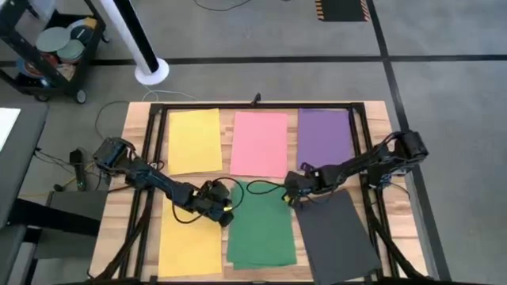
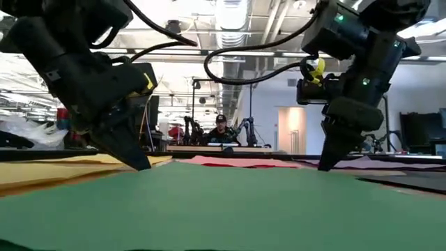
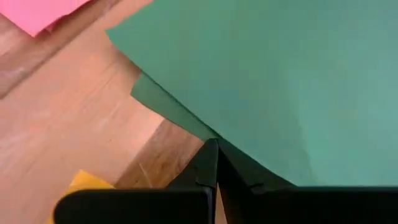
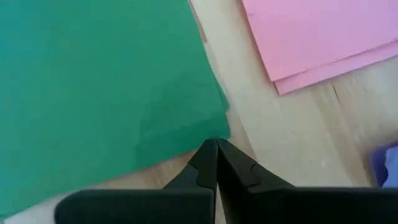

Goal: Organize paper
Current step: Stack top the green paper on top of the green paper

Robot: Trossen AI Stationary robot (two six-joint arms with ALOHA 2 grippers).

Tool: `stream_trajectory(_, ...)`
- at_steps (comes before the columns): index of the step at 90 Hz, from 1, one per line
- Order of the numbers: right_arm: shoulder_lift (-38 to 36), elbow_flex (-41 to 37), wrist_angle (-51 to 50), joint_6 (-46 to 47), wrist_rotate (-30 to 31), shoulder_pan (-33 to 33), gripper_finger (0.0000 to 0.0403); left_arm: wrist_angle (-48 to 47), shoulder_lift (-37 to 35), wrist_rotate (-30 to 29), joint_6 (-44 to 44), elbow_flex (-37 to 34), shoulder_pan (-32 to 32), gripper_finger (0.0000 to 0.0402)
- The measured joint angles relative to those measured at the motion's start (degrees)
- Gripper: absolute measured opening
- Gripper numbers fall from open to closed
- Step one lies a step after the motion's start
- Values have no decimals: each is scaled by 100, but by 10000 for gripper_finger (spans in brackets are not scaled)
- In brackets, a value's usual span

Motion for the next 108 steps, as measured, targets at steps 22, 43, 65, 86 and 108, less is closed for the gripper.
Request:
stream_trajectory(22,-176,0,-87,-71,-4,-37,0,-62,2,18,129,0,20,0)
stream_trajectory(43,-166,7,-171,2,-20,-42,0,-847,-163,-221,-276,0,24,0)
stream_trajectory(65,-105,7,-128,22,0,-38,0,-940,-188,-205,-246,-2,125,0)
stream_trajectory(86,85,9,26,17,-2,-117,0,-662,-183,-203,111,-13,391,0)
stream_trajectory(108,90,-4,235,-4,-6,-132,0,-267,-177,-262,277,-159,558,0)
